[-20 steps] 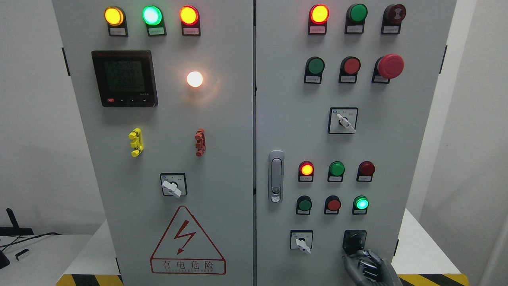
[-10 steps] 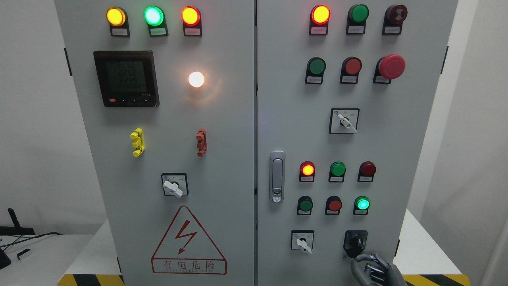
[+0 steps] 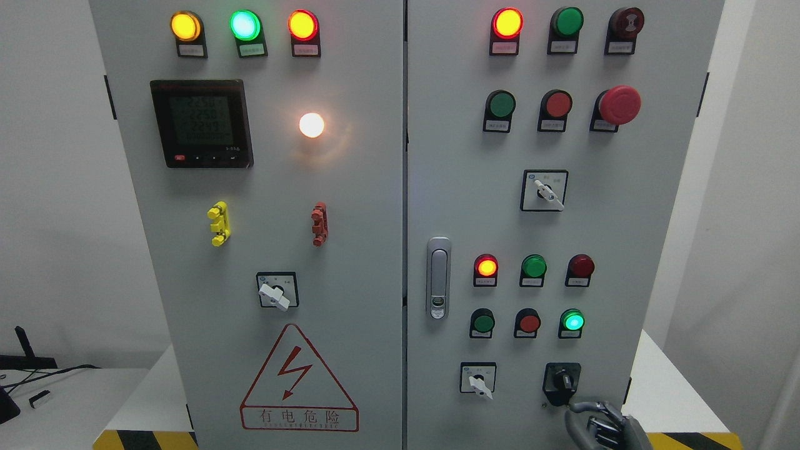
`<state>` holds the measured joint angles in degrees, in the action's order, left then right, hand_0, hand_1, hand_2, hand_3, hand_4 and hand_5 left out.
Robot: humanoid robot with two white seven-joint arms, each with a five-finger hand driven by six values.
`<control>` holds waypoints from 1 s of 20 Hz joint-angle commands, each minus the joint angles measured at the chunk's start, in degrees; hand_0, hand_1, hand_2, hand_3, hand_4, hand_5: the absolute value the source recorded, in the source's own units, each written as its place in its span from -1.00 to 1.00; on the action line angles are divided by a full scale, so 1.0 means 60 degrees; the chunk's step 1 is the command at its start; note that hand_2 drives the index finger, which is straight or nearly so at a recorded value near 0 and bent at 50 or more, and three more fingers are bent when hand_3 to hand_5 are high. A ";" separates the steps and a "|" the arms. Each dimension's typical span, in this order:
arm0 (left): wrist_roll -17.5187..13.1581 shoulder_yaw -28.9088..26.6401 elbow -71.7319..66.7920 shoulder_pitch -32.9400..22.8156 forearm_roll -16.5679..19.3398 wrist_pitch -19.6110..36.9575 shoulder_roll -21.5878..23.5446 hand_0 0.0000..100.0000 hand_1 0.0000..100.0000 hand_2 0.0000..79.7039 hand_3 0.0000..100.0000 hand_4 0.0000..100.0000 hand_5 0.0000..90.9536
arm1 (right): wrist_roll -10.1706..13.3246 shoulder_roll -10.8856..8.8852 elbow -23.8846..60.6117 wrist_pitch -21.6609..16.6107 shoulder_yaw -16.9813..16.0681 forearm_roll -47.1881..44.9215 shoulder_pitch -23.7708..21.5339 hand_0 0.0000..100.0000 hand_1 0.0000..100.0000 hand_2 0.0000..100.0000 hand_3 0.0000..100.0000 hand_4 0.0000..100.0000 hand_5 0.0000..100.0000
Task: Trip black knob to open circuit
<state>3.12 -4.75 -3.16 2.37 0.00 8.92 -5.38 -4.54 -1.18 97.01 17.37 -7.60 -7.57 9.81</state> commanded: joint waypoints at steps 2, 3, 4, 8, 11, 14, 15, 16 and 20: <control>0.0007 0.0000 0.0000 0.0000 0.0293 0.0008 0.0003 -0.76 -0.22 -1.00 -1.00 -1.00 -1.00 | 0.0010 -0.0155 0.0048 0.0006 -0.0257 -0.0012 -0.0096 -0.09 0.65 -0.02 1.00 0.93 0.83; 0.0007 0.0000 0.0000 0.0000 0.0293 0.0008 -0.0012 -0.76 -0.22 -1.00 -1.00 -1.00 -1.00 | 0.0010 -0.0140 0.0106 0.0006 -0.0271 -0.0013 -0.0111 -0.09 0.65 -0.01 1.00 0.93 0.83; 0.0007 0.0000 0.0000 0.0000 0.0293 0.0008 0.0003 -0.76 -0.22 -1.00 -1.00 -1.00 -1.00 | 0.0010 -0.0126 0.0194 0.0021 -0.0315 -0.0027 -0.0154 -0.08 0.64 0.00 1.00 0.93 0.84; 0.0007 0.0000 0.0000 0.0000 0.0293 0.0008 0.0003 -0.76 -0.22 -1.00 -1.00 -1.00 -1.00 | -0.0034 -0.0169 0.0910 0.0050 -0.0476 -0.0130 -0.0754 -0.15 0.16 0.16 1.00 0.97 0.81; 0.0007 0.0000 0.0000 0.0000 0.0293 0.0008 0.0003 -0.76 -0.22 -1.00 -1.00 -1.00 -1.00 | -0.0077 -0.0184 0.1452 0.0035 -0.0783 -0.0159 -0.1383 -0.27 0.00 0.18 0.94 0.80 0.76; 0.0007 0.0000 0.0000 0.0000 0.0293 0.0008 0.0003 -0.76 -0.22 -1.00 -1.00 -1.00 -1.00 | -0.0531 -0.0213 0.2024 0.0035 -0.1135 -0.0495 -0.2145 -0.35 -0.19 0.12 0.67 0.55 0.61; 0.0007 0.0000 0.0000 0.0000 0.0293 0.0008 0.0003 -0.76 -0.22 -1.00 -1.00 -1.00 -1.00 | -0.0575 -0.0228 0.2156 0.0035 -0.1252 -0.0641 -0.2350 -0.35 -0.25 0.07 0.61 0.49 0.56; 0.0007 0.0000 0.0000 0.0000 0.0293 0.0008 -0.0012 -0.76 -0.22 -1.00 -1.00 -1.00 -1.00 | -0.0706 -0.0228 0.2302 0.0035 -0.1325 -0.0744 -0.2526 -0.37 -0.35 -0.03 0.50 0.39 0.43; 0.0007 0.0000 0.0000 0.0000 0.0293 0.0008 -0.0012 -0.76 -0.22 -1.00 -1.00 -1.00 -1.00 | -0.0957 -0.0214 0.2831 0.0035 -0.1458 -0.1052 -0.3142 -0.63 -0.59 -0.27 0.11 -0.08 -0.12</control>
<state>3.12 -4.75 -3.16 2.37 0.00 8.92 -5.37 -9.43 -2.01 105.89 17.64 -12.59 -11.36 -3.43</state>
